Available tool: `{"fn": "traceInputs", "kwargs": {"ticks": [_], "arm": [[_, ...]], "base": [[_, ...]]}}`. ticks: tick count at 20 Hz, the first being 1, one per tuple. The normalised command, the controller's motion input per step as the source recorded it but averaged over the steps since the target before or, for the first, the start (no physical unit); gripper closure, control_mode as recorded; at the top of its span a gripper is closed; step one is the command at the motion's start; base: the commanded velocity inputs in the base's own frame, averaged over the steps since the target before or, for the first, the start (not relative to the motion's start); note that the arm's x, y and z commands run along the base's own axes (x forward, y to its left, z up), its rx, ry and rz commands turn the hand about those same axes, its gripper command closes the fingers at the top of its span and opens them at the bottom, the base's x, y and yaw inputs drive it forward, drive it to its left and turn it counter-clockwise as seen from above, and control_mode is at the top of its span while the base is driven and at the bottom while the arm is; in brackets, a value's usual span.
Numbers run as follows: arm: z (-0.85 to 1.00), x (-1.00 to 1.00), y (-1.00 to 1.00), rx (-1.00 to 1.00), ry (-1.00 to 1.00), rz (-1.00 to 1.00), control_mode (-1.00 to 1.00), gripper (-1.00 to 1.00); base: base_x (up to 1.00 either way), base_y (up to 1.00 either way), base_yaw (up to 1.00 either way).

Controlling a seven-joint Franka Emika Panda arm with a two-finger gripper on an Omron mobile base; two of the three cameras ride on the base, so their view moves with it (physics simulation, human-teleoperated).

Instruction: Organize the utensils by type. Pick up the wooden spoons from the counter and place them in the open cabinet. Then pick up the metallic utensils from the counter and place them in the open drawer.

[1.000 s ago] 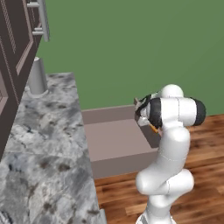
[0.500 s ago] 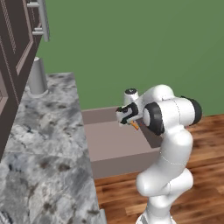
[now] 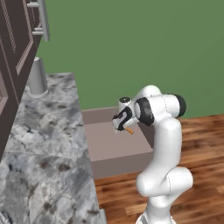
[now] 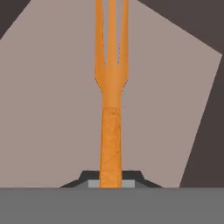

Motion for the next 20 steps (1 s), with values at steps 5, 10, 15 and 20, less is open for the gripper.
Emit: {"fn": "traceInputs", "kwargs": {"ticks": [5,10,15,20], "arm": [[-0.95,0.38,-0.02,0.0,-0.04,0.18,-1.0,1.0],[-0.74,0.33,0.0,0.0,0.02,0.18,-1.0,1.0],[-0.38,0.51,0.0,0.0,0.04,0.15,-1.0,1.0],[-0.25,0.67,-0.13,0.03,0.02,0.14,-1.0,1.0]], "base": [[0.0,0.0,0.0],[0.0,0.0,0.0],[0.0,0.0,0.0],[0.0,0.0,0.0]]}}
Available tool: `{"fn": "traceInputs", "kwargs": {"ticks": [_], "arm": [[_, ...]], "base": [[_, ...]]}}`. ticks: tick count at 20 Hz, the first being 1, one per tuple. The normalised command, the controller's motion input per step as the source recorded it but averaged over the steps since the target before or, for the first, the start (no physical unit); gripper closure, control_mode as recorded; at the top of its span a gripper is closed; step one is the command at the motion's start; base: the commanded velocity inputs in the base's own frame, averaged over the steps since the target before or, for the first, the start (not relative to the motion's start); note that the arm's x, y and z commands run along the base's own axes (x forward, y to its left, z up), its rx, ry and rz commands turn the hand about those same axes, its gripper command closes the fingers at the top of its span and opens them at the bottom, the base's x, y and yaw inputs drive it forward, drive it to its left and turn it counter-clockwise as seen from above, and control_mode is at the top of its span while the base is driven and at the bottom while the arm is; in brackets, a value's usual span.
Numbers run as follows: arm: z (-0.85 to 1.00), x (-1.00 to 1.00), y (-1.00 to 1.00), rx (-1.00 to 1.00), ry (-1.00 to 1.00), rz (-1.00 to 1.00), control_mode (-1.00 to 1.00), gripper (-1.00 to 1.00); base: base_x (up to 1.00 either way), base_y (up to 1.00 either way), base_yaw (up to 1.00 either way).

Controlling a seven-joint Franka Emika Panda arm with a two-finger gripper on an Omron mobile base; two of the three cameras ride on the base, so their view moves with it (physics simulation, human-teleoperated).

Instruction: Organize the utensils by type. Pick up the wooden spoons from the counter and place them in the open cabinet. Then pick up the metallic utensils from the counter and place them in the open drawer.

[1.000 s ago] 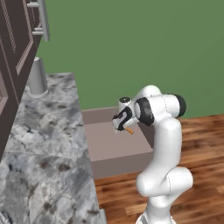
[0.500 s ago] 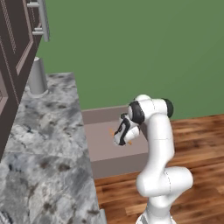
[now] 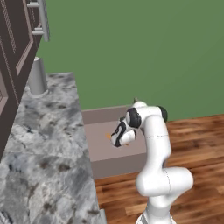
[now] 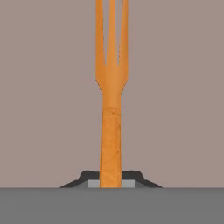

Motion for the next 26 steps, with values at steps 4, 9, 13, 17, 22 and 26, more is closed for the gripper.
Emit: {"fn": "traceInputs", "kwargs": {"ticks": [4,9,13,17,22,26], "arm": [[-0.19,0.59,-0.25,0.04,0.0,0.14,-1.0,1.0],[0.0,0.17,-0.18,0.02,0.0,0.13,-1.0,-1.0],[0.01,0.0,-0.3,0.04,0.09,0.14,-1.0,-1.0],[0.73,-0.4,-0.27,0.11,0.0,0.14,-1.0,-1.0],[1.0,-0.58,-0.12,0.08,-0.02,0.18,-1.0,-1.0],[1.0,-0.77,-0.03,0.01,-0.01,0.1,-1.0,-1.0]], "base": [[0.0,0.0,0.0],[0.0,0.0,0.0],[0.0,0.0,0.0],[0.0,0.0,0.0],[0.0,0.0,0.0],[0.0,0.0,0.0]]}}
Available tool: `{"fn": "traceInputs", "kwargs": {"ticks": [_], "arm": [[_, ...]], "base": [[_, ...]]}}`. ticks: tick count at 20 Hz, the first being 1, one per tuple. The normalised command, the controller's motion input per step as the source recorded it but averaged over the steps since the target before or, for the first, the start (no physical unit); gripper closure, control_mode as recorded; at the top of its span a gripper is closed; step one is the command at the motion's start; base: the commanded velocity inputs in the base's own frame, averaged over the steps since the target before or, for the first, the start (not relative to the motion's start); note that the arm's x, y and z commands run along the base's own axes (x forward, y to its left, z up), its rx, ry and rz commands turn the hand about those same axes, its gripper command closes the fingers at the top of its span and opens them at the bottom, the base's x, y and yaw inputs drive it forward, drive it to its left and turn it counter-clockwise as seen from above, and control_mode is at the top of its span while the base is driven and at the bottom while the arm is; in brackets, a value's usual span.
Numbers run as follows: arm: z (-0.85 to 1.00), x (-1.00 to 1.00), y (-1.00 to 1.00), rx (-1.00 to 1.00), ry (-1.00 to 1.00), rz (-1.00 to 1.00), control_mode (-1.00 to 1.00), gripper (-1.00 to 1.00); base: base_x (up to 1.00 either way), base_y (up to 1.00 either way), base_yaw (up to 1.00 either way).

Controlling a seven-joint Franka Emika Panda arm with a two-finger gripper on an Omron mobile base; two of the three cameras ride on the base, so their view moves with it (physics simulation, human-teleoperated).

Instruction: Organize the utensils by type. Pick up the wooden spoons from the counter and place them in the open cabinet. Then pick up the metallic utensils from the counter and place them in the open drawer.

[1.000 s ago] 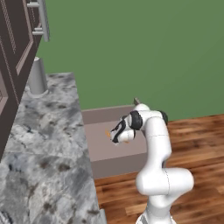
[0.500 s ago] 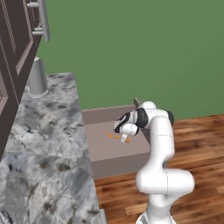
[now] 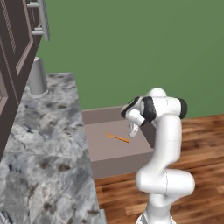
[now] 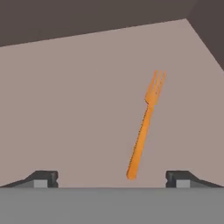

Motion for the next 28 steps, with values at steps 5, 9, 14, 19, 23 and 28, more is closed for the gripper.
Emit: {"fn": "traceInputs", "kwargs": {"ticks": [5,9,14,19,23,28], "arm": [[1.0,-0.36,0.0,0.0,0.0,0.1,-1.0,-1.0],[1.0,-0.34,0.0,0.0,0.01,0.19,-1.0,-1.0],[1.0,-0.39,0.0,0.0,0.05,0.23,-1.0,-1.0],[1.0,-0.87,0.03,-0.01,0.07,0.28,-1.0,-1.0],[1.0,-1.0,0.07,-0.03,0.06,0.31,-1.0,-1.0],[1.0,-1.0,0.04,-0.06,-0.3,0.14,-1.0,-1.0]], "base": [[0.0,0.0,0.0],[0.0,0.0,0.0],[0.0,0.0,0.0],[0.0,0.0,0.0],[0.0,0.0,0.0],[0.0,0.0,0.0]]}}
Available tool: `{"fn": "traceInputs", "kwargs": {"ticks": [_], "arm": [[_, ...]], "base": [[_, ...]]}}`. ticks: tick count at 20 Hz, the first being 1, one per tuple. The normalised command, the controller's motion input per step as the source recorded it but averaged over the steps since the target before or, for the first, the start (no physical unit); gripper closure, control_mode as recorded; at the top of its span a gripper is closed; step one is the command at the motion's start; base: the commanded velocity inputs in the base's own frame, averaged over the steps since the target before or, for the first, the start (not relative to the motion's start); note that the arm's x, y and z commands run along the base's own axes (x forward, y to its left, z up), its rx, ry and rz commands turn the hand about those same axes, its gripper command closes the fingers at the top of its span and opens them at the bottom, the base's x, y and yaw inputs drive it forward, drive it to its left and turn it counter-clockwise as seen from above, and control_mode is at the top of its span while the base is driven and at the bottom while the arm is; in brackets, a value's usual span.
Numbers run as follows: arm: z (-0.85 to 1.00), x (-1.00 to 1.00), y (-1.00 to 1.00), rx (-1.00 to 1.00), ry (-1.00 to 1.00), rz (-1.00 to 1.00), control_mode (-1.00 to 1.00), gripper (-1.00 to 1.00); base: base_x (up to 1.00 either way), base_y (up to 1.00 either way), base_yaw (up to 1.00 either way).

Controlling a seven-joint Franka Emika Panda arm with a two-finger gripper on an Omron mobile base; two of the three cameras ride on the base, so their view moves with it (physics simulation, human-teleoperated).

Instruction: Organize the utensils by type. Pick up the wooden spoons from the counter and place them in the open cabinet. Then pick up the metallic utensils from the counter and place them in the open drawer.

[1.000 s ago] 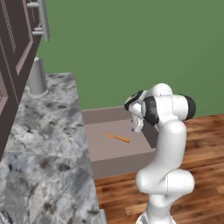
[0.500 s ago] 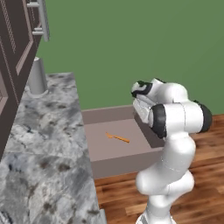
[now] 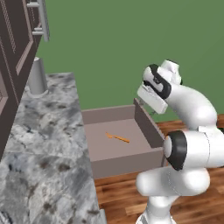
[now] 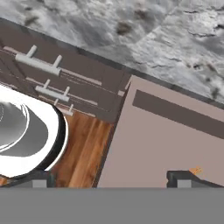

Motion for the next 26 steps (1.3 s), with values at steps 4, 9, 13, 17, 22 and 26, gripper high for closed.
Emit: {"fn": "traceInputs", "kwargs": {"ticks": [4,9,13,17,22,26], "arm": [[0.88,-1.0,0.14,-0.15,-0.56,0.07,-1.0,-1.0],[0.51,-1.0,0.37,-0.23,-0.45,0.1,-1.0,-1.0],[0.27,-1.0,0.24,-0.17,-0.21,0.18,-1.0,-1.0],[0.08,-1.0,0.0,-0.06,-0.11,0.11,-1.0,-1.0],[-0.32,-0.48,-0.06,-0.01,-0.02,-0.03,-1.0,-1.0],[-0.22,-0.26,-0.11,0.0,0.0,-0.01,-1.0,-1.0]], "base": [[0.0,0.0,0.0],[0.0,0.0,0.0],[0.0,0.0,0.0],[0.0,0.0,0.0],[0.0,0.0,0.0],[0.0,0.0,0.0]]}}
